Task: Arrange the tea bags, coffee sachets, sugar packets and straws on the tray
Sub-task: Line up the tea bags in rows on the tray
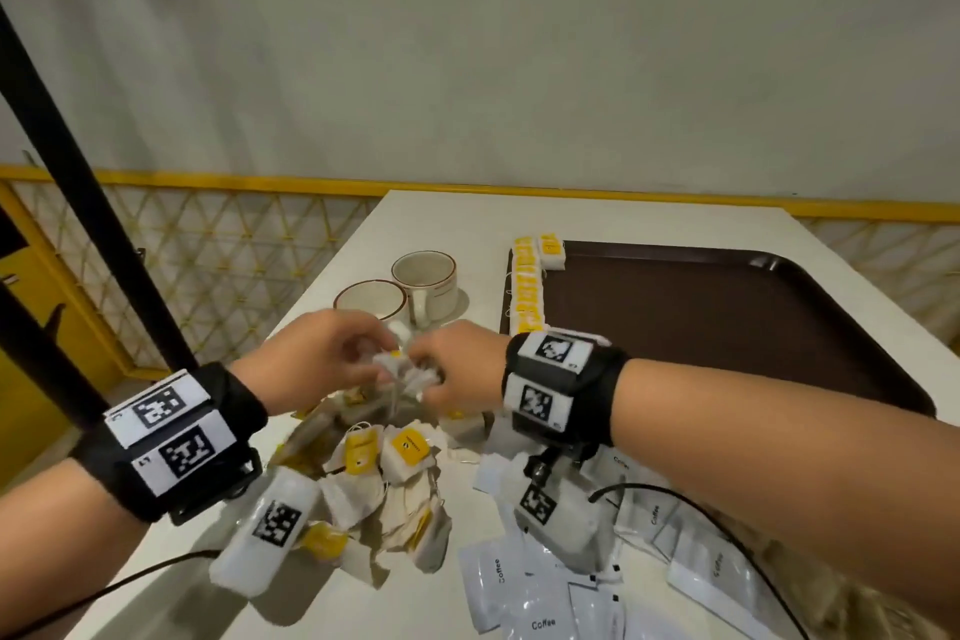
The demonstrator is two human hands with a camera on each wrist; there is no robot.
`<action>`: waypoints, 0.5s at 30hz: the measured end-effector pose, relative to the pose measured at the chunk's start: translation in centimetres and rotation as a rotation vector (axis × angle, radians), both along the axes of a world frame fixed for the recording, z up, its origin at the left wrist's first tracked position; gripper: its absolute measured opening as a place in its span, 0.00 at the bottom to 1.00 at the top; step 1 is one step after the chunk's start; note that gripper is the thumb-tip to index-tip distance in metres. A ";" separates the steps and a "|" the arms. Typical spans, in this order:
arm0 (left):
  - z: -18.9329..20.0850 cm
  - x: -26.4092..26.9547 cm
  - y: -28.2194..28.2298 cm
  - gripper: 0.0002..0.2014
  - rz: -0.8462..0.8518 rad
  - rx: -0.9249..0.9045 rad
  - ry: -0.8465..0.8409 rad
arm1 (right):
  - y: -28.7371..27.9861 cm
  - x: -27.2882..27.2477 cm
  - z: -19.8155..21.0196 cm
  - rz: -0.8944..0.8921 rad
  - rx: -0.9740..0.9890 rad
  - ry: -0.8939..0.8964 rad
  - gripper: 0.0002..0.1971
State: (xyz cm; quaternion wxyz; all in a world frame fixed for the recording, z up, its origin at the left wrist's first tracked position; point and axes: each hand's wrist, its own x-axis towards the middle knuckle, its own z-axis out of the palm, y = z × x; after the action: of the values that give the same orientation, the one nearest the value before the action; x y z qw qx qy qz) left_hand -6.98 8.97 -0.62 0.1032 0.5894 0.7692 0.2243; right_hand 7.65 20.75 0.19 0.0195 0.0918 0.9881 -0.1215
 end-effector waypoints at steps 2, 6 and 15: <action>1.7 0.4 0.0 0.07 0.031 0.120 -0.174 | 0.7 1.7 1.7 -0.069 -0.112 0.106 0.14; 4.6 3.9 0.4 0.06 0.046 0.366 -0.556 | 2.1 6.7 3.9 -0.213 -0.722 0.293 0.06; 2.6 15.3 6.5 0.06 -0.019 0.377 -1.184 | 3.1 16.7 1.0 -0.539 -1.842 0.608 0.16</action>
State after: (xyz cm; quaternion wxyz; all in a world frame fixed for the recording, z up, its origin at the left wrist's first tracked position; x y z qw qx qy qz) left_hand 8.32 15.52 2.02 0.4084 0.3801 0.5232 0.6442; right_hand 24.38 23.88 1.21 -0.1981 0.2267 0.4186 -0.8568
